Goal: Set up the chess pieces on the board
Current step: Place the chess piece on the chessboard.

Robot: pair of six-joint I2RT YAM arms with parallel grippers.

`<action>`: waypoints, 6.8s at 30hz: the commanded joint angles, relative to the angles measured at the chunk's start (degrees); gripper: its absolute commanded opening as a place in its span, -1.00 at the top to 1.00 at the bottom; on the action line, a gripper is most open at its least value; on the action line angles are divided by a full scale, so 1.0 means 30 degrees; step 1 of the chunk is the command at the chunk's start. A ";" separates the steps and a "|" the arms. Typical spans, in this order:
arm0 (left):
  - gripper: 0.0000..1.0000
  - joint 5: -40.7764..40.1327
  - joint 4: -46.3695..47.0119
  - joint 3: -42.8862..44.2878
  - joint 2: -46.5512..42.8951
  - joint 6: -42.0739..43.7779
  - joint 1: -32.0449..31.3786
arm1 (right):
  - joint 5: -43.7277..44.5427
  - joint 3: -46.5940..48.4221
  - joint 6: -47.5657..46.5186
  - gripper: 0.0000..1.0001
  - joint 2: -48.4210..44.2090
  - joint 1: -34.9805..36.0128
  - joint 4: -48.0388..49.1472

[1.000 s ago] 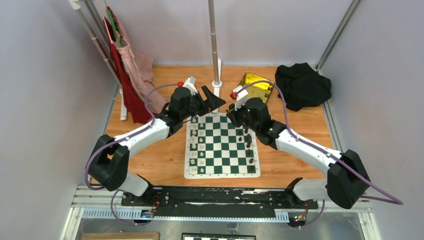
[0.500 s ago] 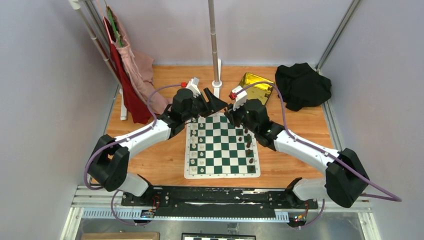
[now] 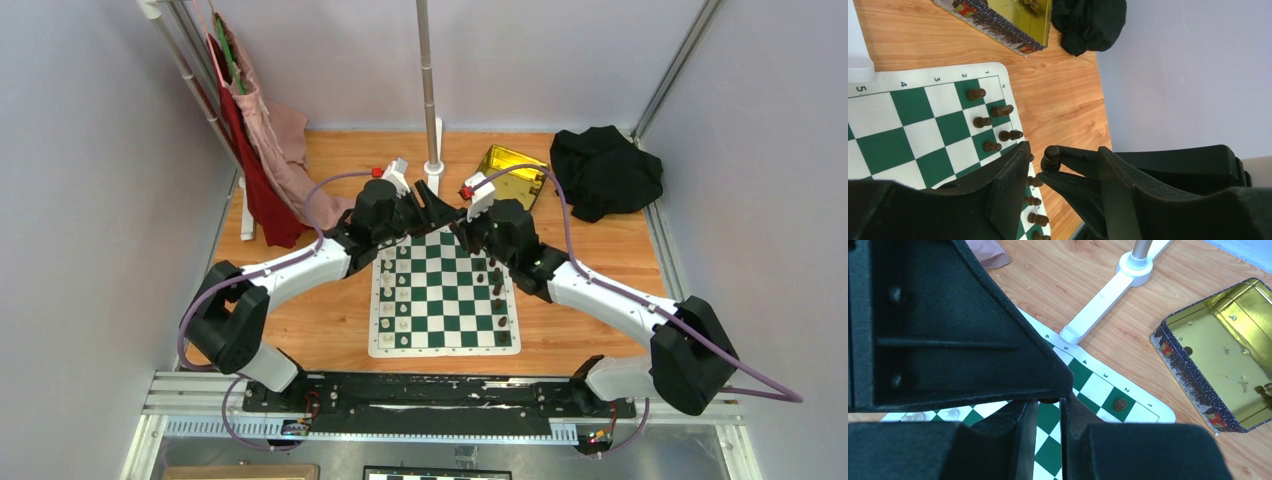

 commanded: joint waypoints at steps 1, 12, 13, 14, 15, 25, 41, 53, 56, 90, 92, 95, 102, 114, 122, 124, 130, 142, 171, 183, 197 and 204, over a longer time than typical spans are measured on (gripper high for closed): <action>-0.11 0.0040 0.0469 0.0661 0.0445 0.0046 -0.0336 | 0.0132 -0.0123 -0.0368 1.00 0.0075 0.0268 0.1086; 0.09 0.0142 0.0461 0.0686 0.0473 -0.0148 -0.0661 | 0.0511 -0.0931 -0.0373 1.00 -0.0369 0.0254 0.2130; 0.10 0.0143 0.0474 0.0620 0.0447 -0.0190 -0.0684 | 0.0595 -0.1079 -0.0368 1.00 -0.0453 0.0251 0.2242; 0.12 0.0124 0.0453 0.0560 0.0433 -0.0199 -0.0690 | 0.0708 -0.1204 -0.0368 1.00 -0.0533 0.0240 0.2388; 0.14 0.0140 0.0473 0.0498 0.0341 -0.0222 -0.0691 | 0.0795 -0.1333 -0.0378 1.00 -0.0649 0.0249 0.2626; 0.32 0.0035 0.0475 0.0213 0.0318 0.0000 -0.0720 | 0.1069 -0.2188 -0.0078 1.00 -0.1031 0.0258 0.3855; 0.79 -0.0544 0.0475 0.0212 0.0917 0.1339 -0.0777 | 0.1085 -0.2356 -0.0193 1.00 -0.1800 0.0259 0.3423; 1.00 -0.1174 0.0475 0.0560 0.1262 0.2634 -0.1042 | 0.0856 -0.2052 -0.0382 0.75 -0.1477 0.0252 0.2982; 1.00 -0.1420 0.0479 0.0672 0.1211 0.2949 -0.1079 | 0.0707 -0.1818 -0.0376 0.47 -0.1509 0.0246 0.2439; 1.00 -0.9722 0.3008 -0.2656 0.1275 1.1158 -0.7864 | 0.8220 -0.4652 -0.1320 0.17 -0.7114 0.0144 0.1332; 1.00 -1.0272 0.3845 -0.3288 0.1558 1.1457 -0.8450 | 0.8564 -0.4829 -0.1250 0.18 -0.7060 -0.0002 0.1756; 1.00 -1.0822 0.5164 -0.4097 0.1917 1.1609 -0.8976 | 0.8916 -0.5198 -0.1082 0.18 -0.7017 -0.0153 0.2661; 1.00 -1.1511 0.7726 -0.4545 0.3459 1.2533 -0.9975 | 0.9505 -0.5854 -0.0878 0.18 -0.6704 -0.0716 0.4346; 1.00 -1.1714 1.1752 -0.4481 0.5566 1.3085 -1.0155 | 0.9184 -0.6438 -0.0807 0.19 -0.6543 -0.1219 0.5457; 1.00 -1.1550 1.2282 -0.4206 0.6345 1.3316 -1.0154 | 0.9022 -0.6542 -0.0836 0.19 -0.6323 -0.1376 0.5747; 1.00 -1.1542 1.2485 -0.4196 0.6592 1.3373 -1.0154 | 0.8950 -0.6583 -0.0836 0.19 -0.6291 -0.1422 0.5871; 1.00 -1.1606 1.3300 -0.4299 0.7224 1.3248 -1.0158 | 0.8891 -0.6629 -0.0879 0.19 -0.6194 -0.1447 0.6027; 0.92 -1.2059 1.3800 -0.3972 0.8029 1.3255 -1.0154 | 0.8833 -0.6726 -0.1006 0.19 -0.6188 -0.1465 0.6096; 0.70 -1.3011 1.4557 -0.3679 0.9331 1.2871 -1.0154 | 0.8600 -0.6837 -0.1034 0.18 -0.5780 -0.1666 0.6389; 0.44 -1.3217 1.5128 -0.4142 0.9403 1.2669 -1.0154 | 0.8530 -0.6851 -0.0981 0.18 -0.5718 -0.1671 0.6309; 0.41 -1.3249 1.5799 -0.5110 0.8724 1.2118 -1.0156 | 0.8397 -0.6840 -0.0924 0.17 -0.5987 -0.1682 0.6146; 0.37 -1.2974 1.5739 -0.5317 0.8272 1.2028 -1.0154 | 0.8261 -0.6647 -0.0812 0.17 -0.6330 -0.1666 0.5576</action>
